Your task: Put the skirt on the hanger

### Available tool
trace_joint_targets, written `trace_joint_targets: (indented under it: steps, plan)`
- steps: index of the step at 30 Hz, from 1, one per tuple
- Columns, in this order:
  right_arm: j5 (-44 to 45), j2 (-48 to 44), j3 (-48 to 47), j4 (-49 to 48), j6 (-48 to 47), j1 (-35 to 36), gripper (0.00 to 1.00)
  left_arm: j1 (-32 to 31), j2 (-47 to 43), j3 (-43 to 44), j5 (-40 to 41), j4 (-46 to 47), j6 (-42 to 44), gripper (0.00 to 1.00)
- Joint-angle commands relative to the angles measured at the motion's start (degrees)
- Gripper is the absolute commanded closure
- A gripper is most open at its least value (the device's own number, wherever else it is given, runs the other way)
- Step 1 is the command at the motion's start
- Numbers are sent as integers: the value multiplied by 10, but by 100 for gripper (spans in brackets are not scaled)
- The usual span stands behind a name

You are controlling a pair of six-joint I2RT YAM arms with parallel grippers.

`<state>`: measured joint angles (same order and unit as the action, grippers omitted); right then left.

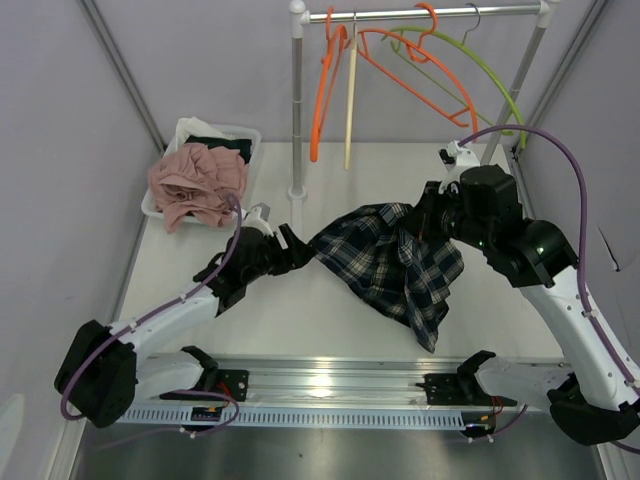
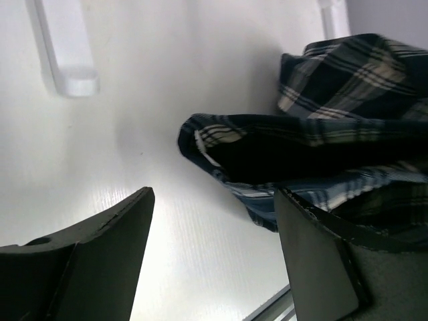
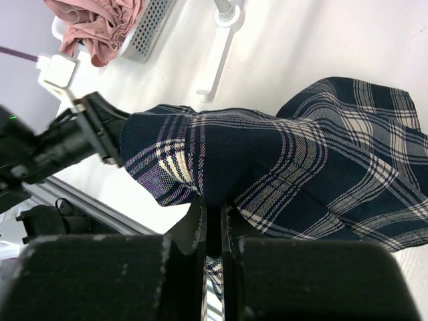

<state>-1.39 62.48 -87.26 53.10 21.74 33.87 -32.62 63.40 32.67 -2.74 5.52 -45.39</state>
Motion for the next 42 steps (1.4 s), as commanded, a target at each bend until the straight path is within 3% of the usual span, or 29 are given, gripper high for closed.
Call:
trace_joint_targets:
  steps: [1,13,23,34,42]
  plan:
    - [-14,-22,-23,-22,-11,-3,98,5,31,38,-7,49,-36,23]
    - [-13,-33,-24,-6,-19,-13,98,3,71,27,-51,119,-73,31]
    - [-21,-38,-24,1,-22,-25,98,8,20,21,-28,114,-80,22]
    - [-30,-38,-26,8,-19,-25,98,20,96,8,-33,181,-140,18]
    - [-28,-43,-25,14,-21,-25,99,19,137,19,-60,192,-143,22]
